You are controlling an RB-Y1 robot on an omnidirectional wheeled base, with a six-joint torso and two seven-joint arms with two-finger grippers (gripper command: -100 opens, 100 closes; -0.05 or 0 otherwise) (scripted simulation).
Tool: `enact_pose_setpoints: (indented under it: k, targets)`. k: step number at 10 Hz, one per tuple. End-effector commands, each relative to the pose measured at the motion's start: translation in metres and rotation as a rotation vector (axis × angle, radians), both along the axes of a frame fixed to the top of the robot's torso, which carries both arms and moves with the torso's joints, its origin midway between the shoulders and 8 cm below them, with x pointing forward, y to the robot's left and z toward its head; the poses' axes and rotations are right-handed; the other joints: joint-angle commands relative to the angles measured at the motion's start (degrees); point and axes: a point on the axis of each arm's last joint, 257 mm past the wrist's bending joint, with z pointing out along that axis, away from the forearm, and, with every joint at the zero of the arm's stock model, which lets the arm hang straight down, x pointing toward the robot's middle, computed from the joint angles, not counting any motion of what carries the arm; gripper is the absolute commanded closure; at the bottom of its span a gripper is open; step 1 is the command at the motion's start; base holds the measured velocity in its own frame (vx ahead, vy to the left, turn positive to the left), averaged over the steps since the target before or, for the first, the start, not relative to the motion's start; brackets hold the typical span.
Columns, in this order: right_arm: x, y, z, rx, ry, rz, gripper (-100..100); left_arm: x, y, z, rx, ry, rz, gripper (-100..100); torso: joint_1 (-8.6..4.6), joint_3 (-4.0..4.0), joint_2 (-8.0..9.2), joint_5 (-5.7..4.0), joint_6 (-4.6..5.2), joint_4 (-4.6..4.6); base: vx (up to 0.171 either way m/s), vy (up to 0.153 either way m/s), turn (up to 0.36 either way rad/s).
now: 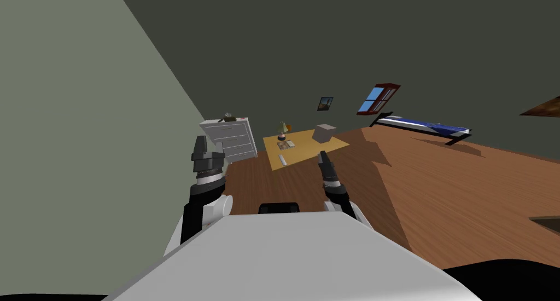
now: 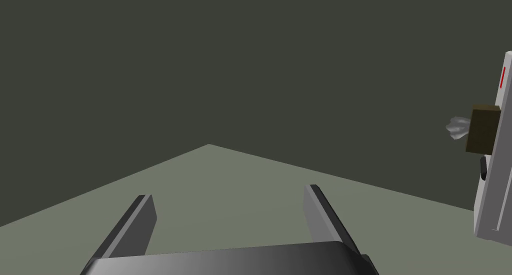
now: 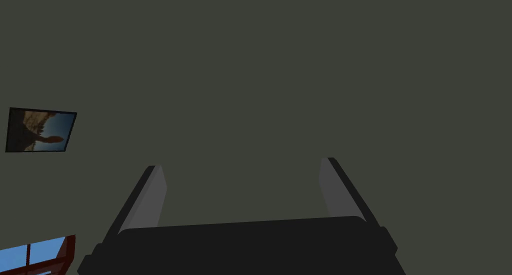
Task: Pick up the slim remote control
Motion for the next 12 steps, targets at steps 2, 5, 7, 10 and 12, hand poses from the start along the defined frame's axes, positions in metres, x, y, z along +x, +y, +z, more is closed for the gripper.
enact_pose_setpoints:
  k: [2, 5, 7, 10, 12]
  targets:
    - [-0.001, 0.01, -0.05, -0.07, 0.102, 0.046, -100, 0.0, 0.0, 0.0, 0.0, 0.0, 0.0, 0, 0.02, -0.01, -0.01, 0.0, 0.0, 0.0, -0.042, 0.034, 0.072]
    - [-0.004, 0.012, -0.074, -0.108, 0.153, 0.069, -100, 0.0, 0.0, 0.0, 0.0, 0.0, 0.0, 0, 0.03, -0.08, -0.15, 0.01, 0.0, -0.03, -0.01, 0.029, 0.035]
    - [-0.009, 0.013, -0.1, -0.142, 0.206, 0.088, -100, 0.0, 0.0, 0.0, 0.0, 0.0, 0.0, 0, 0.07, -0.11, -0.19, 0.02, 0.0, -0.04, 0.001, 0.036, 0.053]
    - [-0.024, 0.013, -0.15, -0.213, 0.315, 0.129, -100, 0.0, 0.0, 0.0, 0.0, 0.0, 0.0, 0, 0.07, -0.13, -0.23, 0.02, 0.01, -0.05, 0.008, 0.049, 0.068]
    - [-0.035, 0.01, -0.18, -0.25, 0.381, 0.147, -100, 0.0, 0.0, 0.0, 0.0, 0.0, 0.0, 0, 0.1, -0.13, -0.24, 0.03, 0.01, -0.04, 0.013, 0.055, 0.072]
